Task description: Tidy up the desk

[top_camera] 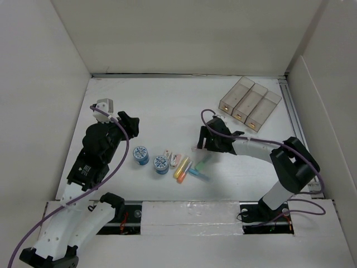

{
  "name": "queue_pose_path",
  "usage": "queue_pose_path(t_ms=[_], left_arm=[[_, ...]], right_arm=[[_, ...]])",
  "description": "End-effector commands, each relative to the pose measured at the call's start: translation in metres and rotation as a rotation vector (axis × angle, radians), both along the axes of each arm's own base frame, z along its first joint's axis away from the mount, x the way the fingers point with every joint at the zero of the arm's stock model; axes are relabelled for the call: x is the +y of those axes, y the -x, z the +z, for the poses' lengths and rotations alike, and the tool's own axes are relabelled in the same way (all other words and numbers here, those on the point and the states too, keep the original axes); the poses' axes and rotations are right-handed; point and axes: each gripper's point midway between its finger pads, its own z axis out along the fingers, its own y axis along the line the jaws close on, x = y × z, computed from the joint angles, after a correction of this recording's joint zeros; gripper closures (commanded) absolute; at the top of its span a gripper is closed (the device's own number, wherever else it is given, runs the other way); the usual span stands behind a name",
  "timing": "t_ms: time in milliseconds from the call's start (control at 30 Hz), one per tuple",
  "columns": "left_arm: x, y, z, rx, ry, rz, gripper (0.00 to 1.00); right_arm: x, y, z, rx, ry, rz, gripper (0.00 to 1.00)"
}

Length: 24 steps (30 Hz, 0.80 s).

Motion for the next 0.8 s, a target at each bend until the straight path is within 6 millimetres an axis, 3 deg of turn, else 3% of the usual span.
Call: queue_pose_path(t_ms=[0,133,267,400,533,767], left_arm=[[-0.002,-0.002,0.010,-0.045,0.005,-0.012,0.51],[-0.001,-0.001,0.010,-0.047,0.005,-0.009,0.51],[-0.001,-0.001,0.010,-0.047,0.007,-0.008,0.51],[-0.001,-0.001,0.011,-0.051,0.007,-0.011,0.51],[-0.001,0.000,0.012,-0.054,0.009,-0.012,0.51],[-0.001,0.000,0.012,-0.057,0.009,-0.016,0.51]], right_arm=[[0.021,-0.027,0.024,-0.063,-0.089,-0.002,0.20],[0.032,-0.050,0.023,-0.078,-0.055,0.003,0.20],[0.027,-0.063,0.019,-0.092,0.005,-0.023,0.23],[0.015,-0.072,0.016,-0.104,0.095,-0.048,0.35],[0.004,-0.073,0.012,-0.102,0.160,-0.063,0.46],[0.008,-0.068,-0.005,-0.058,0.224,-0.025,0.49]])
